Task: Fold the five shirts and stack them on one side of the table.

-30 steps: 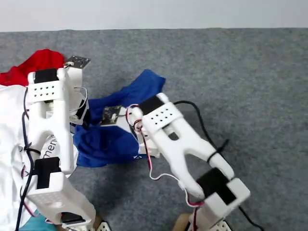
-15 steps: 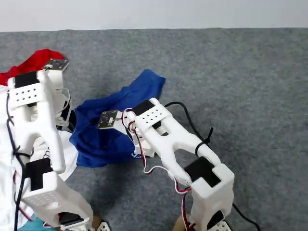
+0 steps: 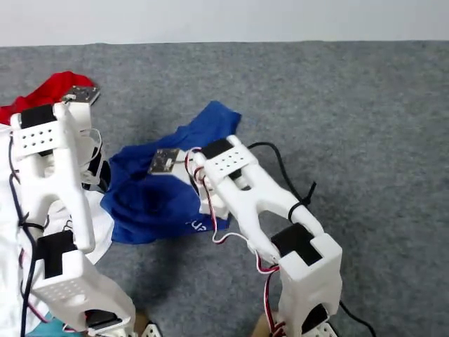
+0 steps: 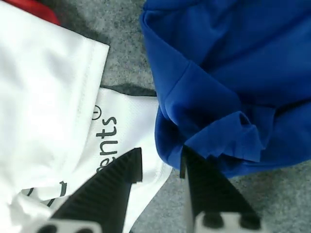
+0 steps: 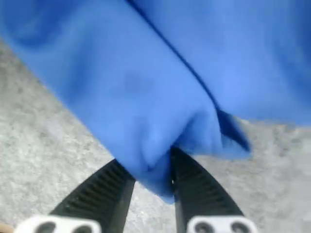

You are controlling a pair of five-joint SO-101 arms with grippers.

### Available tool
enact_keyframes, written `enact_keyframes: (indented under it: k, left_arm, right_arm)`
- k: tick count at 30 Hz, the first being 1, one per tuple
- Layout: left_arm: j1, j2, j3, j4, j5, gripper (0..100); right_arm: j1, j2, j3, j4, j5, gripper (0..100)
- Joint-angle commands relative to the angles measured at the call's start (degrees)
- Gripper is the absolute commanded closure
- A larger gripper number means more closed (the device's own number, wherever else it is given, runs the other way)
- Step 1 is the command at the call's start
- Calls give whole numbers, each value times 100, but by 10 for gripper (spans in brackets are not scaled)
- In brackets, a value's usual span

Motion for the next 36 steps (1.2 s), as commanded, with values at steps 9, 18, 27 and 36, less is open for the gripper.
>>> enact_keyframes:
  k: [9,18,27,36]
  left_arm:
    - [0,-360,-681,114,-9,859]
    - [484,-1178,-1200,62,-9,859]
    - [721,-1284,-1130,26,0,859]
    - [1952,123,-1147,-422,0,859]
  right_arm:
    - [708,-92,-2470,2193,35,989]
    - [1288,-901,-2330,2501,62,990]
    - [1305,-3046,299,2510,580,990]
    - [1297,-4840,2708,2484,659,990]
